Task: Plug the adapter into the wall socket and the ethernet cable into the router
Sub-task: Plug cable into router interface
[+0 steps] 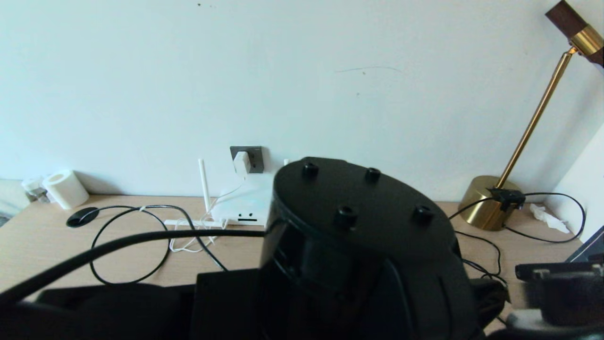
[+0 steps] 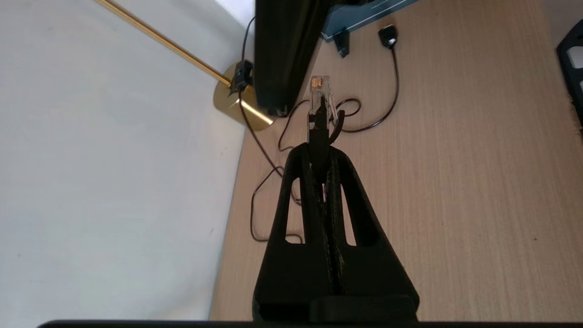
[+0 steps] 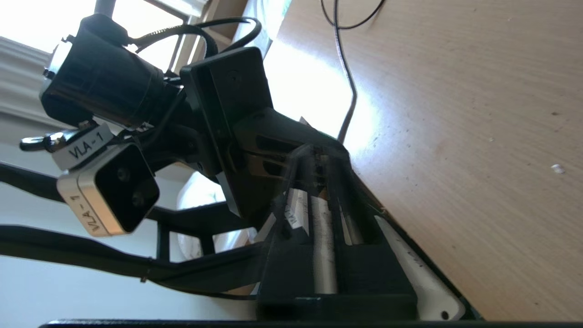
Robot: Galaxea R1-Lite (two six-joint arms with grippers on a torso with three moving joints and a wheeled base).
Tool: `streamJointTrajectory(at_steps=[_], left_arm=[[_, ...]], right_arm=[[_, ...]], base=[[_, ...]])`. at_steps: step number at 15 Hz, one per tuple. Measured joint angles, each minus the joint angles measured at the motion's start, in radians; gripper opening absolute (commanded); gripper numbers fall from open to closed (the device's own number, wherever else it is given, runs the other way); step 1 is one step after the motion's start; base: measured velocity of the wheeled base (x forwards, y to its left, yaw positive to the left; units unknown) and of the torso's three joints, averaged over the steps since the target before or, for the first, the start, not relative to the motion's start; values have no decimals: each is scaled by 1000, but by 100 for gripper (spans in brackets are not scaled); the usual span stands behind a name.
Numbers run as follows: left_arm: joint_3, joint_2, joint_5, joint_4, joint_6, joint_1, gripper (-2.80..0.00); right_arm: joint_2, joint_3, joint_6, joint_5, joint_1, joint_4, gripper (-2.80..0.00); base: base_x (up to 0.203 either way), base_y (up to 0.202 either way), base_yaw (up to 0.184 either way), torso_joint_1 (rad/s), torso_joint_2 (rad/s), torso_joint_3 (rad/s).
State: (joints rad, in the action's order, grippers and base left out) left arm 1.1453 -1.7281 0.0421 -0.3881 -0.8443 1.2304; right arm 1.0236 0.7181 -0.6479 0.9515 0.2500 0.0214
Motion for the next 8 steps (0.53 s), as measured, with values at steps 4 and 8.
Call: streamJointTrajectory(at_steps=[4, 8], left_arm=[[-5, 2, -1, -1, 0, -1, -280], [-14, 10, -1, -2, 0, -2, -280]], right_arm=[[0, -9, 3, 0, -1, 0, 0], [0, -21, 4, -1, -2, -1, 0]], base=[[0, 0, 0, 0, 0, 0], [0, 0, 0, 0, 0, 0]])
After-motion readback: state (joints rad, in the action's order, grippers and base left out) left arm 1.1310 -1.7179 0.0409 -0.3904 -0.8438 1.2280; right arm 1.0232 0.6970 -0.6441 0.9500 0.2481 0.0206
